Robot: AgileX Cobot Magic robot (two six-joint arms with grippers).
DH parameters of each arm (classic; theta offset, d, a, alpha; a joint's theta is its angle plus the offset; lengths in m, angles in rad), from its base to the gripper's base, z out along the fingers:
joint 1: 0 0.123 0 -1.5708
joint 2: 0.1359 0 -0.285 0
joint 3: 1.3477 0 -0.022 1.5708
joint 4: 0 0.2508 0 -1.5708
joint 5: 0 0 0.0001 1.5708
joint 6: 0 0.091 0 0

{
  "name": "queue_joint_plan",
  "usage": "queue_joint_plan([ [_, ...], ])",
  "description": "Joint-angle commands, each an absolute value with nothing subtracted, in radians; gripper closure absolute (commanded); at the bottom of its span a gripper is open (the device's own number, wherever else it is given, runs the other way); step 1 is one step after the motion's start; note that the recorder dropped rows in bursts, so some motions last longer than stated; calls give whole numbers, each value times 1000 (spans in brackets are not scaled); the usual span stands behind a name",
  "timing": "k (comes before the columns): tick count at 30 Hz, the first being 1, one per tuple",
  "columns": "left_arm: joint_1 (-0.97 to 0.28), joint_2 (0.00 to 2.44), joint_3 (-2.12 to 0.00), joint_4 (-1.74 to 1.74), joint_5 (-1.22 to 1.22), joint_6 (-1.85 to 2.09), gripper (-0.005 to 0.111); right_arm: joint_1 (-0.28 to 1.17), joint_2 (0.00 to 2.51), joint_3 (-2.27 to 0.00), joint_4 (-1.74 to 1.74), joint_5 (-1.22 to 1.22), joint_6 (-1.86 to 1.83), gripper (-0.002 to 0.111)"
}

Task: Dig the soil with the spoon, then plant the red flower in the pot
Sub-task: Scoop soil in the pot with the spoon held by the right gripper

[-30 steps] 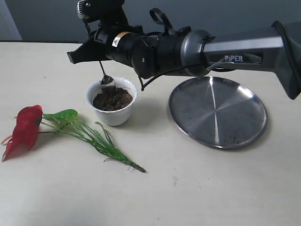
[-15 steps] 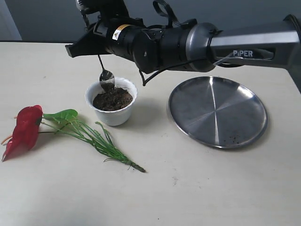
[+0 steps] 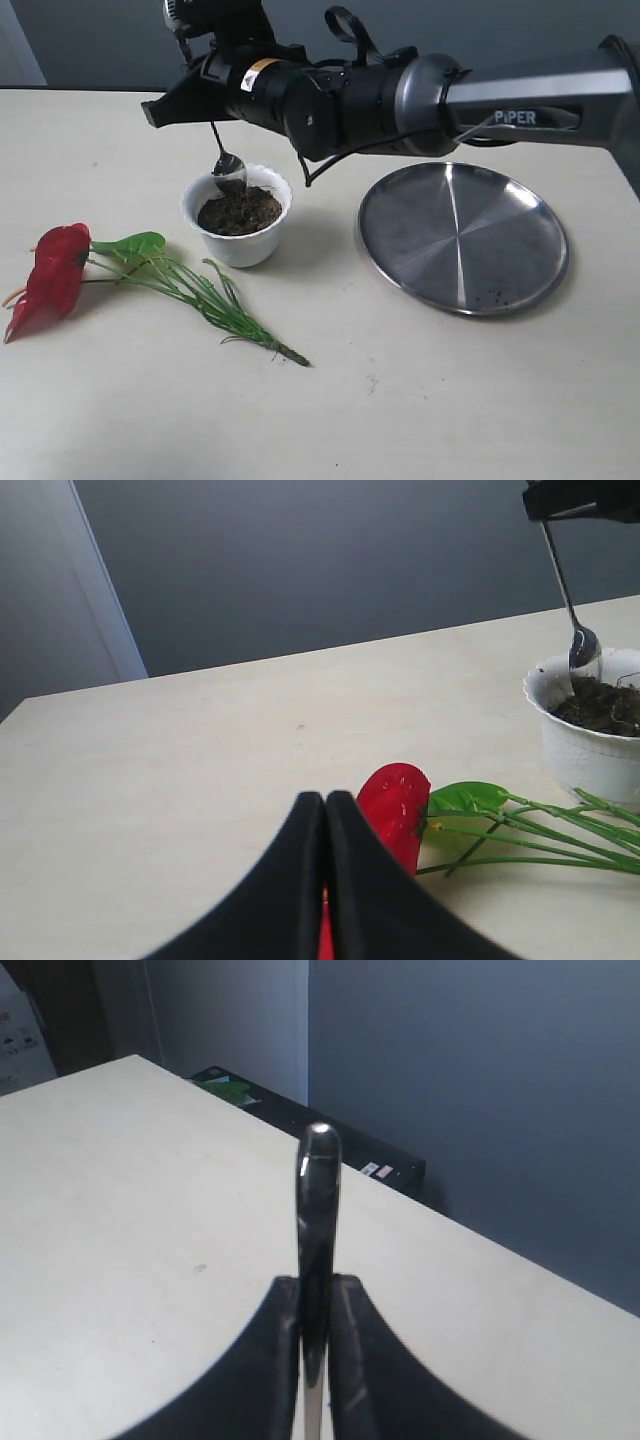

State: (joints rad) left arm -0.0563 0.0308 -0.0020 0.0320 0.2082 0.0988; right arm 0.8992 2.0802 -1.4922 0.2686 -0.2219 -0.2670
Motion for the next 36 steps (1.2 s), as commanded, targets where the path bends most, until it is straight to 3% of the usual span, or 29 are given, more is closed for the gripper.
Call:
queue_joint_plan([
  [1, -53, 23, 0, 31, 203, 97, 106, 897, 2050, -1492, 259, -236, -268, 109],
  [14, -53, 23, 0, 31, 203, 97, 106, 897, 2127, -1490, 259, -217, -268, 109],
  [26, -53, 23, 0, 31, 203, 97, 106, 897, 1970, -1492, 259, -165, -268, 109],
  [36, -53, 23, 0, 31, 201, 97, 106, 897, 2095, -1490, 259, -174, -265, 109],
])
